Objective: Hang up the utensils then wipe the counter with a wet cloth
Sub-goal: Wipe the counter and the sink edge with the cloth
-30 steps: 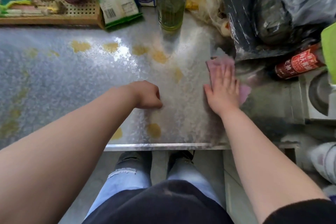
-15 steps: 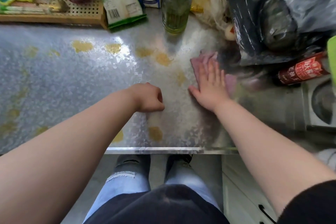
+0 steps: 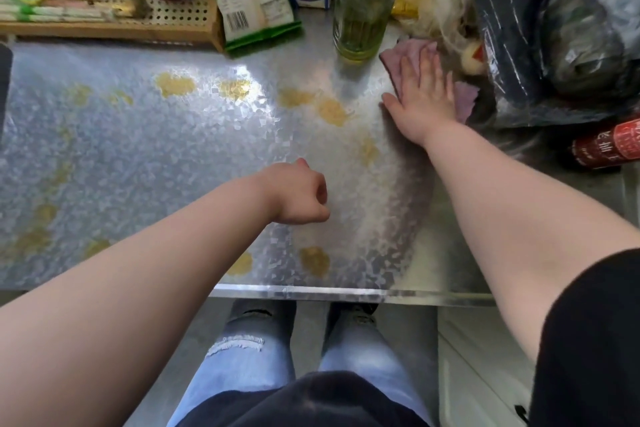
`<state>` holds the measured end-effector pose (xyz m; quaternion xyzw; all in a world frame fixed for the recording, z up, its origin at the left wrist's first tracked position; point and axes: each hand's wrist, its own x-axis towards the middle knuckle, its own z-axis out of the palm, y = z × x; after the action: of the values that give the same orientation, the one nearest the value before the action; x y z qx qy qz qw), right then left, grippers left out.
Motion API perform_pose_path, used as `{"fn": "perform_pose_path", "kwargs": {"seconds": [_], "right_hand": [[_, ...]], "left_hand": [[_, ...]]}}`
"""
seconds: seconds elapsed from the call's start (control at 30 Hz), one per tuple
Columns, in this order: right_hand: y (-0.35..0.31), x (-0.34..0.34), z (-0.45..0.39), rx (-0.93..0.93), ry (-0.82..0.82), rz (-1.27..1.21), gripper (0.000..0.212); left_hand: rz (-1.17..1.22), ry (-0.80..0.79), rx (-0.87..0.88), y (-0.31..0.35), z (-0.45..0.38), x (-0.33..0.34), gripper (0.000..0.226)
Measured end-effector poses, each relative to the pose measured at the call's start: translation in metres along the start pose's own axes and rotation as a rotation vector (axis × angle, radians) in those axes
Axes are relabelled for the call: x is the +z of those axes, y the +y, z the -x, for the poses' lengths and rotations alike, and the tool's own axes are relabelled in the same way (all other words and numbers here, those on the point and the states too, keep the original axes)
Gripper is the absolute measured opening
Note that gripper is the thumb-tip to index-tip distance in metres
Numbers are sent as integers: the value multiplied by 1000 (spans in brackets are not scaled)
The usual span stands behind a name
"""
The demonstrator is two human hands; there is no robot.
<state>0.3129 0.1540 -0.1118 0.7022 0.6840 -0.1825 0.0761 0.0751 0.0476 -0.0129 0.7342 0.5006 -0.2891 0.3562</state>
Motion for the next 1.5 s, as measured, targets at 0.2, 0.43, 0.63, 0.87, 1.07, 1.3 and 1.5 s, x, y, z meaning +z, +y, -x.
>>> {"fn": "perform_pose_path", "kwargs": {"seconds": [0.2,0.43,0.63,0.87,1.07,1.3,1.5], "right_hand": [[-42,22,73,-144,-96,-30,83],[-85,70,171,-320,-142,-31,78],[5,42,103,2,12,-5,76],[22,14,24,169,68,-50,80],[0,16,32,151,52,-48,78],[-103,69,156,-154,-73,-36,77],[-36,84,215,-25,-32,30,70]], "left_hand": [[-63,-6,10,1,4,-2,34],[-109,21,39,12,2,-3,23],[-119,-2,39,3,5,-3,15],[-80,62,50,-9,1,4,13],[-99,60,83,-21,5,10,18],[-176,101,145,-30,6,17,18],[-6,226,251,-56,12,25,19]]}}
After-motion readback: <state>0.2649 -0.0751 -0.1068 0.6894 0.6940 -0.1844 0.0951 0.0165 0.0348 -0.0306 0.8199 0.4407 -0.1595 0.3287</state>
